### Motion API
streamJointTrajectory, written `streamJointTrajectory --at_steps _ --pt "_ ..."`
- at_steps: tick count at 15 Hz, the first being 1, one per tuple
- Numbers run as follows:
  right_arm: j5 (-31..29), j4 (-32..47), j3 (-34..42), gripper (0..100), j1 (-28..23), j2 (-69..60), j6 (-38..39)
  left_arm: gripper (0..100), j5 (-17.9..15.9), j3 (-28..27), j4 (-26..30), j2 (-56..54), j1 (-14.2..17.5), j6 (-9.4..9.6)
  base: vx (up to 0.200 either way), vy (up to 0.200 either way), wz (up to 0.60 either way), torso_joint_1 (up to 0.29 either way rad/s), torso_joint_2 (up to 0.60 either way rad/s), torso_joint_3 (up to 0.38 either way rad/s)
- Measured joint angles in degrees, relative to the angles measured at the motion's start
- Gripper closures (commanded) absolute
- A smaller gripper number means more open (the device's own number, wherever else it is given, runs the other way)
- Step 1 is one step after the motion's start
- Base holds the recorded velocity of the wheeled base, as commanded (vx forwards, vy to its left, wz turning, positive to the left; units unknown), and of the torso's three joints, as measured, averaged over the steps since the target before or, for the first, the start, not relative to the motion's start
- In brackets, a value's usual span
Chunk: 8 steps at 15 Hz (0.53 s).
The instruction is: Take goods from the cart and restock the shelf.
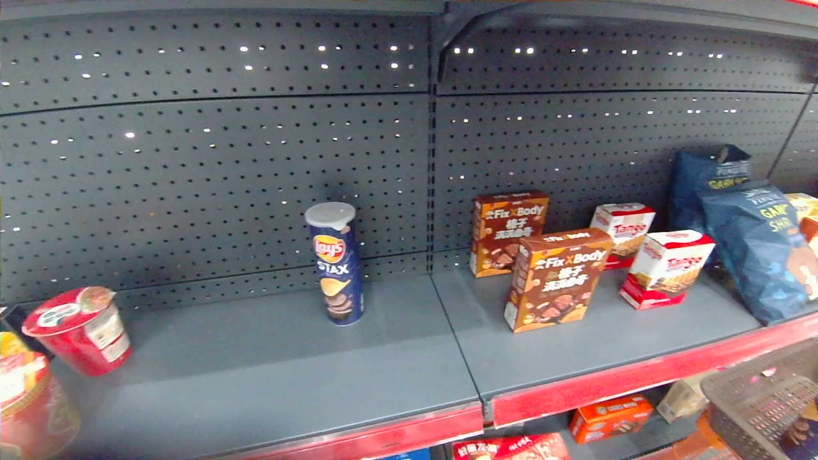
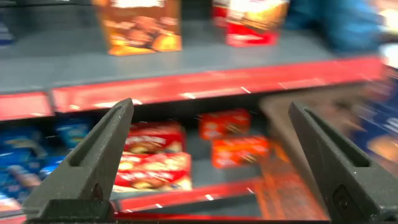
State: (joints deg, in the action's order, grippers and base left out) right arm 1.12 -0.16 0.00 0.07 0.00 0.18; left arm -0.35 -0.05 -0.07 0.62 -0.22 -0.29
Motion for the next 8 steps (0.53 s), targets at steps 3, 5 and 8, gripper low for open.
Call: streamJointTrajectory --at_steps 3,5,8 --pt "0.0 0.0 0.0 0 -0.02 0.0 0.0 0 -0.07 0.05 -0.02 0.01 0.0 0.02 0.0 0.0 -0.6 0.005 0.0 0.001" --pt "-0.01 0.0 0.0 0 0.02 0.0 0.0 0 -0.09 0.0 0.0 0.04 -0.05 0.02 0.0 0.0 -0.6 0.0 0.0 0.002" --pt "0.0 0.0 0.0 0 0.0 0.0 0.0 0 -0.16 -0.05 0.0 0.06 -0.07 0.05 0.0 0.0 -0.6 0.002 0.0 0.004"
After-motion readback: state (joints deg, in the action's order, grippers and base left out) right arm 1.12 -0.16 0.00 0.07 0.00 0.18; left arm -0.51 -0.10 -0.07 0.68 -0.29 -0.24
